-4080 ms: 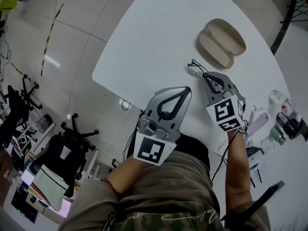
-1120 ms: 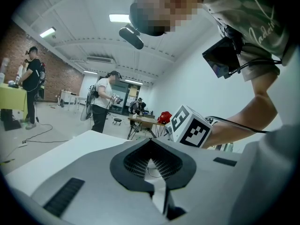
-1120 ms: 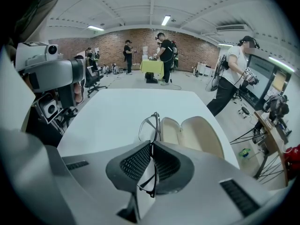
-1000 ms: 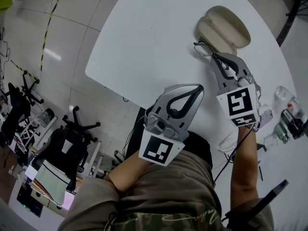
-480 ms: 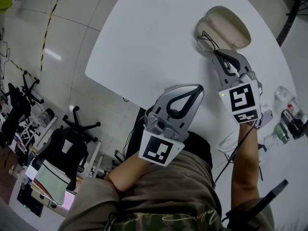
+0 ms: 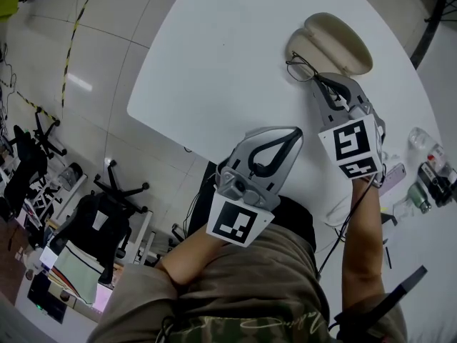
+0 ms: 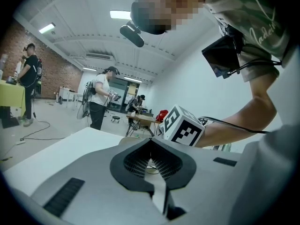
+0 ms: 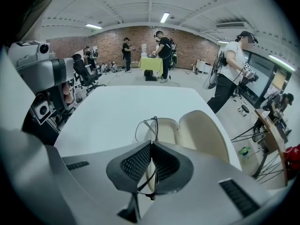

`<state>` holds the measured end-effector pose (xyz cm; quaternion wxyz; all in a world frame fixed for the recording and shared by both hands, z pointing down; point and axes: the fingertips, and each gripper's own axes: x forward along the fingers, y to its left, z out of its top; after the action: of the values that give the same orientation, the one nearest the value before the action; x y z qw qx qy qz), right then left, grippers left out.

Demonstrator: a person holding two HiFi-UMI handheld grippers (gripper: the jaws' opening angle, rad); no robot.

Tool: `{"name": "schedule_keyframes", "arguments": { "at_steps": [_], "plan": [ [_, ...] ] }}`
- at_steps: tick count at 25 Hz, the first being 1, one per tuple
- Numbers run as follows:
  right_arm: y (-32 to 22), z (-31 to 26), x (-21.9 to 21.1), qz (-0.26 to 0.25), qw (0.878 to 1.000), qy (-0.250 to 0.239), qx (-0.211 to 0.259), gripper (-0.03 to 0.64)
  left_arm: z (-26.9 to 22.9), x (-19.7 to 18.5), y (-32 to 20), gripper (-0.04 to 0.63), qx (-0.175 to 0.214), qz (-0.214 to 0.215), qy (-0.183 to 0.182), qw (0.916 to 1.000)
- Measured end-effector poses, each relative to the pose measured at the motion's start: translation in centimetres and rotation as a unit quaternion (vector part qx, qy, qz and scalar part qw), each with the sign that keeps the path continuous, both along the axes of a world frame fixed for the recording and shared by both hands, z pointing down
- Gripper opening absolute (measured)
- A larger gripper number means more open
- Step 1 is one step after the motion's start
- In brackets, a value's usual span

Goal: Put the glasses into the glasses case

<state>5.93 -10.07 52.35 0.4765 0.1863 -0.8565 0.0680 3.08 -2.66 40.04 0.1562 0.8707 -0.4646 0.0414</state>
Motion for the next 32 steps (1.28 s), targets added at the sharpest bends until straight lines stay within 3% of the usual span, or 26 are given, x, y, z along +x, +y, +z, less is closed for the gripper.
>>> {"name": "schedule_keyframes", "arguments": {
  "at_steps": [16, 32],
  "plan": [
    [-0.9, 1.0, -0.7, 0.01, 1.0, 0.009, -0.003, 0.021, -0.5, -1.0, -0.6, 0.006, 0.004, 0.002, -0.001, 1.0],
    [-1.7, 1.2, -0.7, -0.011, 0.998, 0.034, 0.041, 0.021, 0.3, -1.0, -0.5, 0.006, -0.008, 0.001, -0.004, 1.0]
  ]
}}
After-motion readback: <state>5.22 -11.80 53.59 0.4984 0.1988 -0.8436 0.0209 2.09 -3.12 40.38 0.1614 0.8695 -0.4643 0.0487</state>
